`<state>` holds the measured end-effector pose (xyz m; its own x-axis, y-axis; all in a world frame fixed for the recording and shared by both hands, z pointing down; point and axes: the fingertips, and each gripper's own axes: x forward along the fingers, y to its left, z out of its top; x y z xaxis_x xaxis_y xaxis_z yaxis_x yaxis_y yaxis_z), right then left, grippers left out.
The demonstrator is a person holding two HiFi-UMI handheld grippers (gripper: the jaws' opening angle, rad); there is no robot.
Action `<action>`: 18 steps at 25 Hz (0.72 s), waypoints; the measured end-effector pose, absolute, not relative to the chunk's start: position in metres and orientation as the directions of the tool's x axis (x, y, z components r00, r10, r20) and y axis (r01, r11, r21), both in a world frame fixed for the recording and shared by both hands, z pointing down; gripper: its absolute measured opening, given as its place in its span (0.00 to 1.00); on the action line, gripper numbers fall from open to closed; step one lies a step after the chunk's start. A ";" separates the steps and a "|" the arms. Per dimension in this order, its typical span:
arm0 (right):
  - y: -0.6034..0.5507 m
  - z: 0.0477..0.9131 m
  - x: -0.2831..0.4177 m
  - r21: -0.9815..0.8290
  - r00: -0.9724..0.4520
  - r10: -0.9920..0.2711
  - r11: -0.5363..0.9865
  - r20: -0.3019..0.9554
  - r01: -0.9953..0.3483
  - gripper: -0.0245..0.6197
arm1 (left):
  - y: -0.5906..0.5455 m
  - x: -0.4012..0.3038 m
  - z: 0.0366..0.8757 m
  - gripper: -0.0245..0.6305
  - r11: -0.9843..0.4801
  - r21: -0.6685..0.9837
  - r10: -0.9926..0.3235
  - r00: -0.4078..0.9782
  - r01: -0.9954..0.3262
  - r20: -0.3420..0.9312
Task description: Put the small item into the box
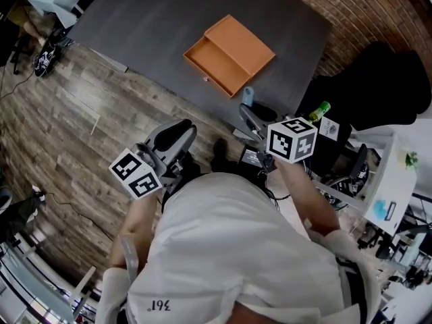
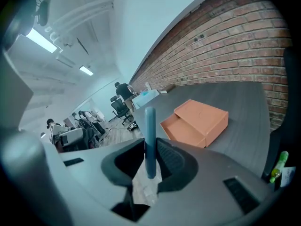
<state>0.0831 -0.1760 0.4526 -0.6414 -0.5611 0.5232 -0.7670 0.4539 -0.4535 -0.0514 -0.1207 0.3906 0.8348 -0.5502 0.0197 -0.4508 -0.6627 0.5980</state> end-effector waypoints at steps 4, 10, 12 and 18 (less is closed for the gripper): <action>-0.192 0.449 0.074 -0.396 -0.627 -0.565 0.487 0.537 -0.778 0.17 | -0.134 -0.058 0.390 0.15 -0.678 0.587 -0.537 0.843 -0.442 0.014; -0.228 0.443 0.067 -0.332 -0.609 -0.575 0.519 0.547 -0.788 0.17 | -0.167 -0.062 0.391 0.15 -0.704 0.536 -0.536 0.844 -0.467 0.031; -0.239 0.445 0.064 -0.310 -0.603 -0.571 0.531 0.557 -0.789 0.17 | -0.178 -0.062 0.393 0.15 -0.705 0.528 -0.537 0.842 -0.474 0.038; -0.274 0.469 0.055 -0.259 -0.578 -0.545 0.552 0.607 -0.792 0.17 | -0.205 -0.061 0.411 0.15 -0.701 0.522 -0.529 0.845 -0.485 0.075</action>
<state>0.0546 -0.2745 0.4688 -0.5783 -0.5449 0.6072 -0.7925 0.5519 -0.2595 -0.0607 -0.2052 0.4108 0.8450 -0.5295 0.0747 -0.4854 -0.7011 0.5223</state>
